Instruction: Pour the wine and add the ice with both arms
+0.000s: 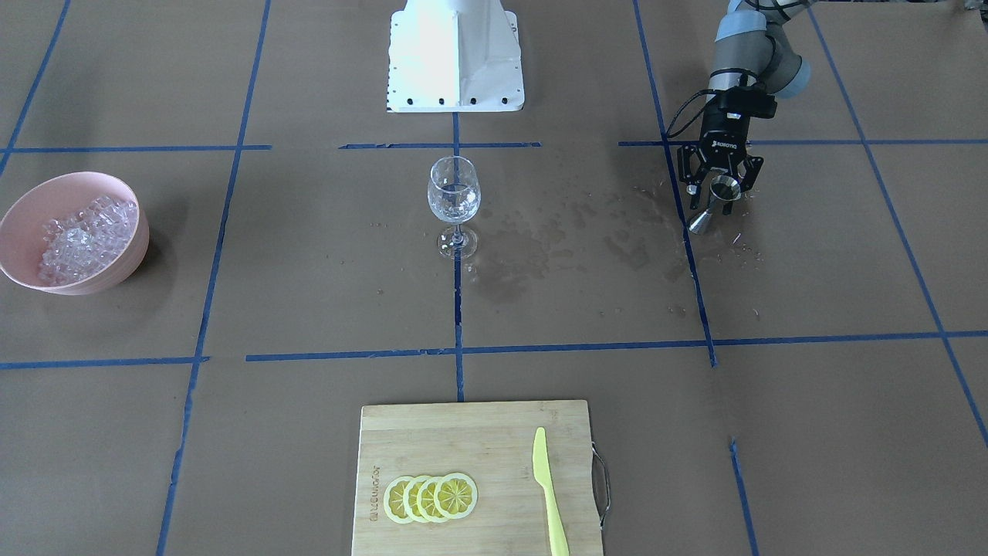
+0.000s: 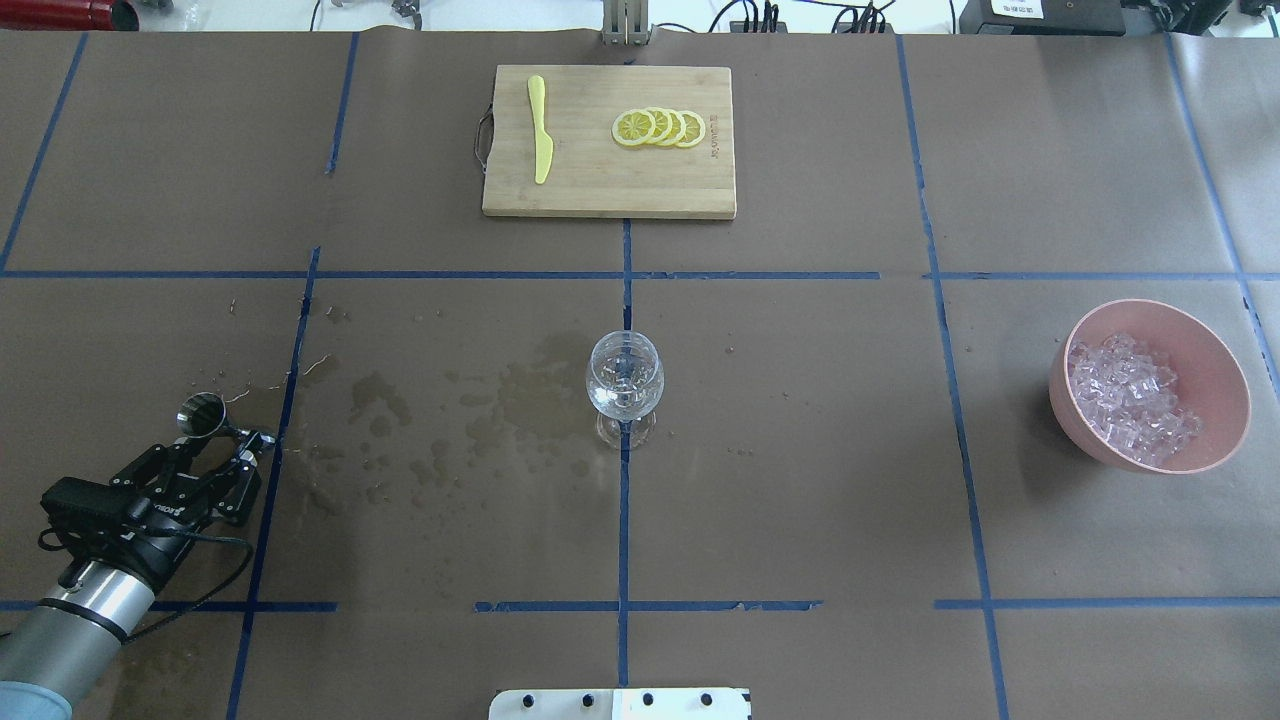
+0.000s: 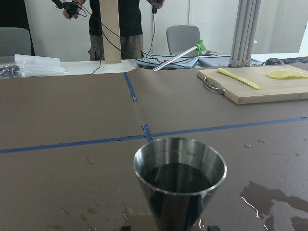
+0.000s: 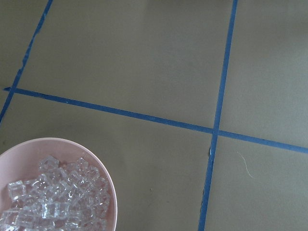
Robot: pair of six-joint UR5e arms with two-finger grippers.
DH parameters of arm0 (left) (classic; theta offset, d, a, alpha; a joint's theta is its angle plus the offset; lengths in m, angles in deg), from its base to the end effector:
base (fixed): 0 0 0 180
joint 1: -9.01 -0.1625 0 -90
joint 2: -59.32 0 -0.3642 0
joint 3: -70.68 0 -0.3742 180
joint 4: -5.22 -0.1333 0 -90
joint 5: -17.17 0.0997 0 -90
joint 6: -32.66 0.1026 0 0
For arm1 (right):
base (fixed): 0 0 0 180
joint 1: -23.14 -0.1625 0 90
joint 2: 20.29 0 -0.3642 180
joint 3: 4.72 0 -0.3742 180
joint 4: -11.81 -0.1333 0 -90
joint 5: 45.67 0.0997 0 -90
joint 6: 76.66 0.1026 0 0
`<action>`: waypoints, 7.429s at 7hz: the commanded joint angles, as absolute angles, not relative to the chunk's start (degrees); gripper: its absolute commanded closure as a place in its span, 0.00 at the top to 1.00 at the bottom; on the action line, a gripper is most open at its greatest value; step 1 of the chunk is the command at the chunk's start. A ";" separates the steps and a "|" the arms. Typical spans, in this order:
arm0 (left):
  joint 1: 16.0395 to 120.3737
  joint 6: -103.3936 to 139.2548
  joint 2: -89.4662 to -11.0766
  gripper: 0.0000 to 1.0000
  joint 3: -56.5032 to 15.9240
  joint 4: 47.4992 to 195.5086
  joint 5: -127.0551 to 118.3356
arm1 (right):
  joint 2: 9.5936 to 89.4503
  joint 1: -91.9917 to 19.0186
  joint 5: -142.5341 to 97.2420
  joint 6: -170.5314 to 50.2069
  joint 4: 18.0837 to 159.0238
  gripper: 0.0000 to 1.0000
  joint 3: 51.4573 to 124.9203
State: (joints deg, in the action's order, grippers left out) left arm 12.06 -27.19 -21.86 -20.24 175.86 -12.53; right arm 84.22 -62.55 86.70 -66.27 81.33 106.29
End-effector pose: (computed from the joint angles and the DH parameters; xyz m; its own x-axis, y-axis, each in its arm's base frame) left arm 0.3805 -0.2430 0.4937 0.6855 0.2127 -0.6963 0.5903 0.3976 0.7025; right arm 0.0336 -0.4075 0.4950 0.7141 -0.1942 0.6725 -0.0628 0.9391 0.3379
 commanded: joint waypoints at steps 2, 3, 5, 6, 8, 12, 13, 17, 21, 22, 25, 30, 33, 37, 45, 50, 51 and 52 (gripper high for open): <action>12.09 -27.19 -21.89 0.26 -20.46 175.91 -12.53 | 84.13 -62.55 86.70 -66.29 81.33 1.00 106.29; 12.09 -27.19 -21.89 0.25 -20.46 175.91 -12.53 | 84.13 -62.55 86.70 -66.29 81.33 1.00 106.29; 12.09 -27.19 -21.89 0.25 -20.64 175.91 -12.53 | 84.13 -62.55 86.70 -66.21 81.33 1.00 106.29; 12.09 -27.19 -21.89 0.25 -20.90 176.00 -12.27 | 84.13 -62.55 86.70 -66.20 81.33 1.00 106.29; 12.09 -27.19 -21.80 0.36 -20.64 176.00 -11.22 | 84.04 -62.55 86.70 -66.20 81.33 1.00 106.29; 12.09 -27.10 -21.89 0.44 -20.55 176.79 -10.78 | 84.04 -62.55 86.70 -66.20 81.33 1.00 106.20; 12.09 -27.02 -21.89 0.48 -20.46 176.70 -10.78 | 83.95 -62.55 86.70 -66.20 81.33 1.00 106.20; 12.00 -26.75 -22.06 0.51 -20.11 176.70 -10.78 | 83.95 -62.55 86.70 -66.20 81.33 1.00 106.11; 12.96 -25.62 -23.73 0.51 -18.97 176.70 -10.86 | 83.95 -62.55 86.70 -66.20 81.33 1.00 106.11; 13.05 -25.61 -23.65 0.51 -18.97 176.70 -10.86 | 83.87 -62.55 86.70 -66.20 81.33 1.00 106.11; 13.14 -25.61 -23.82 0.29 -19.06 176.79 -10.86 | 83.86 -62.55 86.70 -66.20 81.33 1.00 106.20; 13.67 -25.52 -23.82 0.00 -19.58 184.12 -10.78 | 83.86 -62.55 86.70 -66.12 81.33 1.00 106.11; 13.84 -8.90 -25.22 0.00 -19.67 195.28 -11.38 | 83.86 -62.55 86.61 -65.41 81.33 1.00 106.11; 16.37 23.81 -29.09 0.00 -26.51 199.83 -29.06 | 83.78 -62.55 86.61 -65.06 81.33 1.00 106.02; 36.78 23.61 -44.29 0.00 -36.89 161.19 -76.17 | 83.86 -62.55 86.70 -63.13 81.33 1.00 106.11; 36.43 21.76 -51.05 0.00 -41.62 138.79 -75.99 | 83.95 -62.55 86.70 -63.04 81.33 1.00 105.94; 36.26 22.02 -52.46 0.00 -42.78 133.60 -75.90 | 83.95 -62.55 86.70 -63.04 81.33 1.00 105.85; 35.82 22.03 -53.17 0.00 -43.13 130.24 -75.90 | 84.04 -62.55 86.70 -63.04 81.33 1.00 105.85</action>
